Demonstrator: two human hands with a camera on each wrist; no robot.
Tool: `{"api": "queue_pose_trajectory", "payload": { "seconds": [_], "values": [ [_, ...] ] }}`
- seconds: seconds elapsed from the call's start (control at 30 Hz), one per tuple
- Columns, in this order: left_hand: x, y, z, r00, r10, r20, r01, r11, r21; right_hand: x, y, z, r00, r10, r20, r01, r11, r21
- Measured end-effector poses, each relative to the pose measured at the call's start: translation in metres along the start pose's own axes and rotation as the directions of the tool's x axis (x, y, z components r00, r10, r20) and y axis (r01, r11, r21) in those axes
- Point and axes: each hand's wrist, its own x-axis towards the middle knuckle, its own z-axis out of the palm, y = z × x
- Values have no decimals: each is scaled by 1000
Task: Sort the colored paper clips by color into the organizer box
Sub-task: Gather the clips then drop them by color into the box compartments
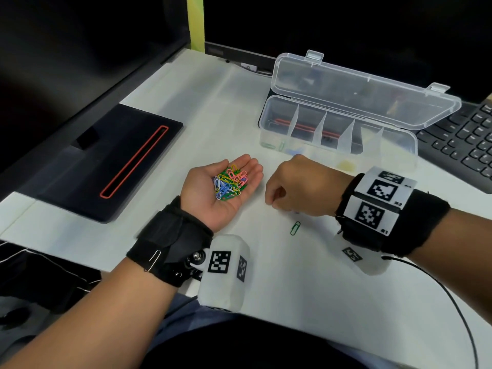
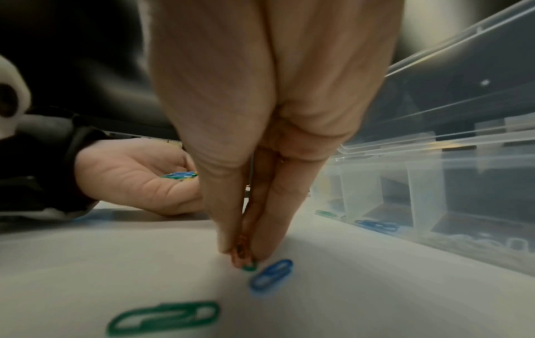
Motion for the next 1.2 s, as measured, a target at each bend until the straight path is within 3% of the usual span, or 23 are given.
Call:
{"api": "queue_pose_trajectory", "payload": {
  "seconds": [0.23,0.33,0.4,0.47,0.57,0.63,0.73,0.9,1.0,1.1,1.2],
  "values": [
    [-3,-8,1,1000,-17,7,17,1000,11,-6,7,0,998,44,-51,-45,999,-15],
    [-4,-14,2,1000,-30,9,30,999,28,-12,19,-8,974,137,-183,-121,988,98],
    [-4,-17,4,999,-37,8,36,998,44,-17,27,-18,925,233,-299,-157,953,258],
    [-4,-21,6,999,-51,2,50,997,53,-25,27,-31,870,299,-391,-104,888,447],
    [-4,-29,12,995,-97,7,97,993,66,-36,12,-47,832,259,-491,84,816,572],
    [-3,-36,16,990,-137,22,135,988,73,-38,0,-49,869,191,-456,106,829,549],
    [-1,-43,18,984,-172,45,170,984,45,-41,-5,-47,939,121,-323,7,930,368],
    [4,-37,16,989,-143,35,143,990,9,-59,21,-56,845,304,-440,-95,895,437],
    [9,-28,20,994,-107,32,107,994,14,-69,30,-43,913,320,-255,-248,928,278],
    [15,-23,25,997,-74,10,74,997,22,-69,25,-10,960,279,16,-279,955,105],
    [17,-22,25,998,-67,8,66,997,43,-61,17,17,979,204,10,-204,977,63]
  ]
}}
